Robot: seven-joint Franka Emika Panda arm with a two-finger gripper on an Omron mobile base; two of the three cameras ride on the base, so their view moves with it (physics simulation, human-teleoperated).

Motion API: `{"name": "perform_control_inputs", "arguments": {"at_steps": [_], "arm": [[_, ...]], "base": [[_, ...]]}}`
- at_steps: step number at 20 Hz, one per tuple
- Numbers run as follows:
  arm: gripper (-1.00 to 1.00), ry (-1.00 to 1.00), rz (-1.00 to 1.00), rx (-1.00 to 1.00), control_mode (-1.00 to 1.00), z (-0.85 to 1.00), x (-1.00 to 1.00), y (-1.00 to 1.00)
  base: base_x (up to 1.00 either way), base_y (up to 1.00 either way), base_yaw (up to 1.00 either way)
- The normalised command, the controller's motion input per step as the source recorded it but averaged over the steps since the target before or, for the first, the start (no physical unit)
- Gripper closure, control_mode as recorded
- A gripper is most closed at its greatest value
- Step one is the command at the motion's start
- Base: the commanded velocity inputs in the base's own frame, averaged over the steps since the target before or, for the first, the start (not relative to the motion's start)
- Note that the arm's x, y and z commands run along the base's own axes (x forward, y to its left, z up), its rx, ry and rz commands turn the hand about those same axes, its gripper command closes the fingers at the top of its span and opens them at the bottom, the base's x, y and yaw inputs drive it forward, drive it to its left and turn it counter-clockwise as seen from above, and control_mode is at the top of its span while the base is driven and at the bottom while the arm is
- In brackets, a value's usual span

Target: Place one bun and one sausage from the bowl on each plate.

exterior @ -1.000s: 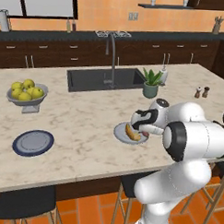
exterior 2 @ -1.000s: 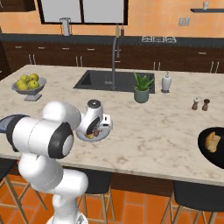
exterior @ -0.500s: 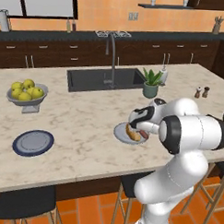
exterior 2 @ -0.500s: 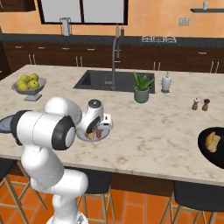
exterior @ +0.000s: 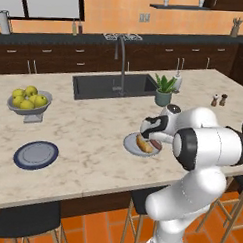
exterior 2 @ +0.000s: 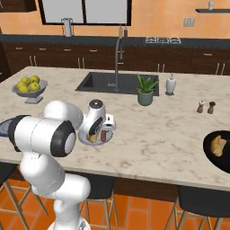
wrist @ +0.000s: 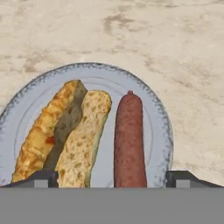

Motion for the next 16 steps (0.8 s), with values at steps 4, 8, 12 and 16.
{"name": "perform_control_inputs", "arguments": {"at_steps": [4,8,12,16], "arm": [[-1.0,-0.21,0.0,-0.13,-1.0,0.92,-0.46,0.15],[-1.0,-0.21,0.0,-0.12,-1.0,1.0,-0.54,0.17],[-1.0,-0.06,-0.15,0.01,-1.0,0.56,-0.91,0.26],[-1.0,0.09,-0.33,0.13,-1.0,0.58,-1.0,0.01]], "base": [[0.0,0.0,0.0],[0.0,0.0,0.0],[0.0,0.0,0.0],[0.0,0.0,0.0]]}}
